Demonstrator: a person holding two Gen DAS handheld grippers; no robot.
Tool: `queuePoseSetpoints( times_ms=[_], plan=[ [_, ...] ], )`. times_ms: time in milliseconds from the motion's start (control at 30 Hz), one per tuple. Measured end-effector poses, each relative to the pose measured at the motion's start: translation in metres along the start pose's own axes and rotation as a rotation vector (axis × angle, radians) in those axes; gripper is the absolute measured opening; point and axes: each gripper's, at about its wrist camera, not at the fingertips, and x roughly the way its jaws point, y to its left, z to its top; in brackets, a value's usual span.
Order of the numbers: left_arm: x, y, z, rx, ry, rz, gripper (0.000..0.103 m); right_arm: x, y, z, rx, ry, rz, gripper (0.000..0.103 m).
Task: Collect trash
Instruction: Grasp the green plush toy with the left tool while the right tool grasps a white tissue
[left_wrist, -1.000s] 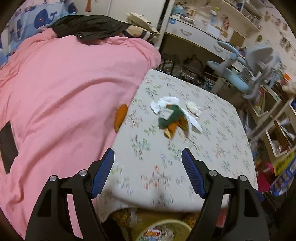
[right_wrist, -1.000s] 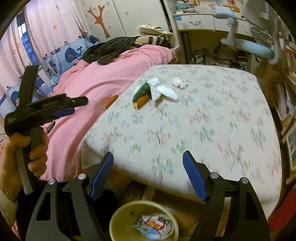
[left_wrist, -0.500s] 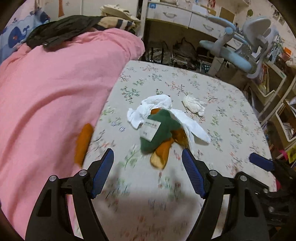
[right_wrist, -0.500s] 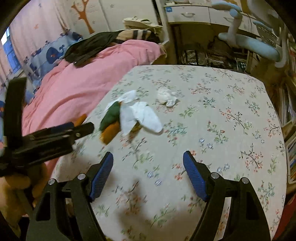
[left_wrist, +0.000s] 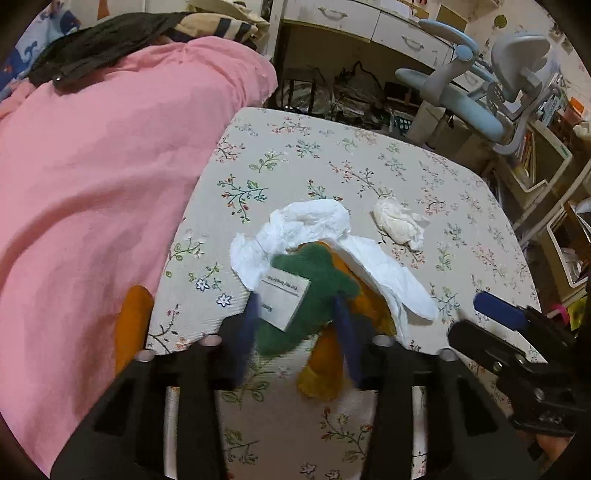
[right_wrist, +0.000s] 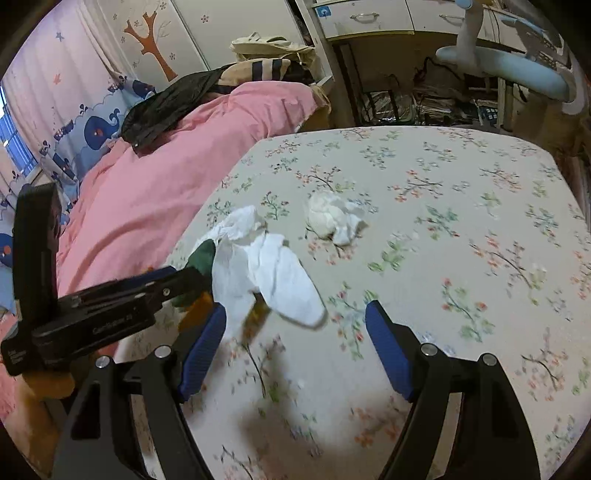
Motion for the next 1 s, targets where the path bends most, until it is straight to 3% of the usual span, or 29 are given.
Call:
queuePoseSetpoints(
  times_ms=[133,233,267,300,433,467,533,600,633,700,733,867,1000],
  plan=[
    [-0.001,0.002,0.003,0.015,-0.006,-0.009,0.029,0.013,0.003,0.005,0.003,0.010,0.012,0.075],
    [-0.007,0.004,0.006,0.009,-0.014,-0.028,0.014,0.022,0.002,0.009,0.012,0.024,0.026,0.069],
    [-0.008,0.005,0.007,0.005,-0.010,-0.033,0.001,0.026,0.003,0.010,0.017,0.029,0.030,0.067],
    [-0.009,0.005,0.007,0.003,-0.006,-0.040,0.001,0.028,0.002,0.011,0.020,0.033,0.033,0.065],
    [-0.004,0.006,0.004,0.017,0.014,-0.035,0.001,0.037,-0.001,0.010,0.026,0.053,0.047,0.052],
    [-0.004,0.005,0.003,0.018,0.015,-0.041,0.001,0.037,-0.001,0.010,0.023,0.051,0.045,0.037],
    [-0.005,0.003,0.003,0.030,0.010,-0.036,0.002,0.039,-0.001,0.010,0.015,0.075,0.057,0.019],
    [-0.005,0.001,0.002,0.037,0.012,-0.049,0.010,0.037,-0.002,0.010,0.006,0.077,0.053,0.008],
    [-0.005,0.001,0.001,0.038,0.009,-0.055,0.015,0.034,-0.002,0.010,0.002,0.076,0.051,0.005],
    [-0.005,-0.001,0.000,0.043,0.004,-0.043,0.048,0.030,-0.005,0.012,0.001,0.069,0.044,0.005],
    [-0.004,-0.001,0.000,0.041,0.006,-0.042,0.051,0.025,-0.007,0.013,0.002,0.061,0.041,0.005],
    [0.001,0.005,-0.001,0.010,0.021,-0.062,0.052,0.012,-0.016,0.016,0.008,0.038,0.023,0.004],
    [0.006,0.015,-0.001,-0.033,0.037,-0.086,0.036,0.004,-0.027,0.020,0.030,0.045,0.011,0.004]
  ],
)
